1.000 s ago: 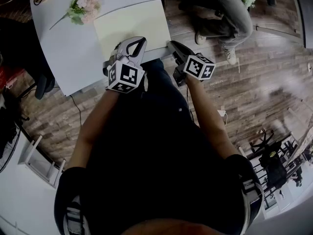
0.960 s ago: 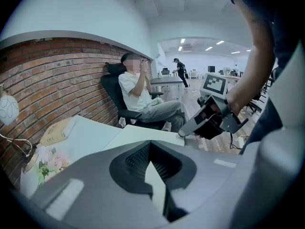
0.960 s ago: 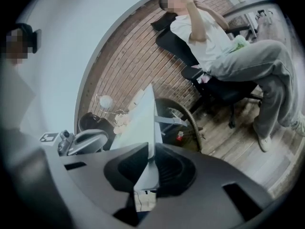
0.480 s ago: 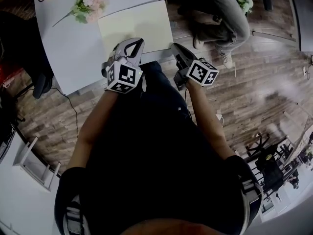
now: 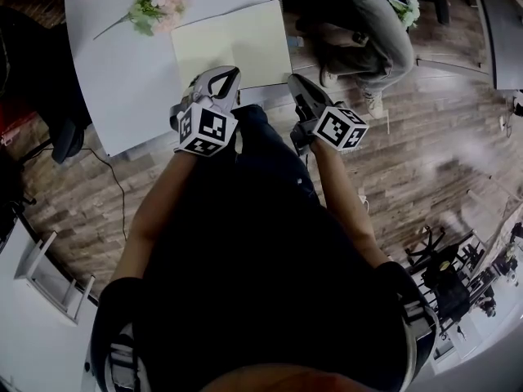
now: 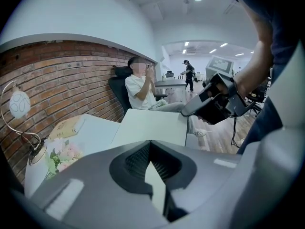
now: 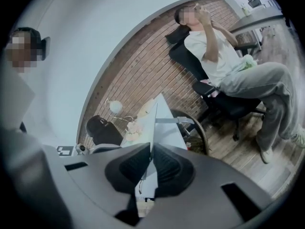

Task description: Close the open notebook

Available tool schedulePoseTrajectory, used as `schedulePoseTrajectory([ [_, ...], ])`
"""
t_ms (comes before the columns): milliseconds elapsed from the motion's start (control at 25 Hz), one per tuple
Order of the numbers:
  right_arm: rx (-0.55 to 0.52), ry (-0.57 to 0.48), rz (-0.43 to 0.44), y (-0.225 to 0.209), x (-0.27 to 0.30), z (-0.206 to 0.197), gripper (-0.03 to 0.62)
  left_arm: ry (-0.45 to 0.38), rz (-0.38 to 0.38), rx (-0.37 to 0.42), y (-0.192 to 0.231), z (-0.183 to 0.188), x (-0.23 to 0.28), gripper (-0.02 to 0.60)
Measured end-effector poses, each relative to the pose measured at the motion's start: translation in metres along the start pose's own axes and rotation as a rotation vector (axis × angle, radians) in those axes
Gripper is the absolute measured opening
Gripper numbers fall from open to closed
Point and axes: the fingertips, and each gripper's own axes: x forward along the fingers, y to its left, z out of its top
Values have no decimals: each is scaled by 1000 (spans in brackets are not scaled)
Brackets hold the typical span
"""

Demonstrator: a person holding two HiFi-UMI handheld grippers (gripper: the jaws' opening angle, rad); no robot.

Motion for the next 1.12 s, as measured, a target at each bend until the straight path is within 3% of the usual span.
schedulePoseTrajectory([
  [1120,-290,-4,-5,85,10,-2,28,-70,28,-13,9,-12,-39,8],
])
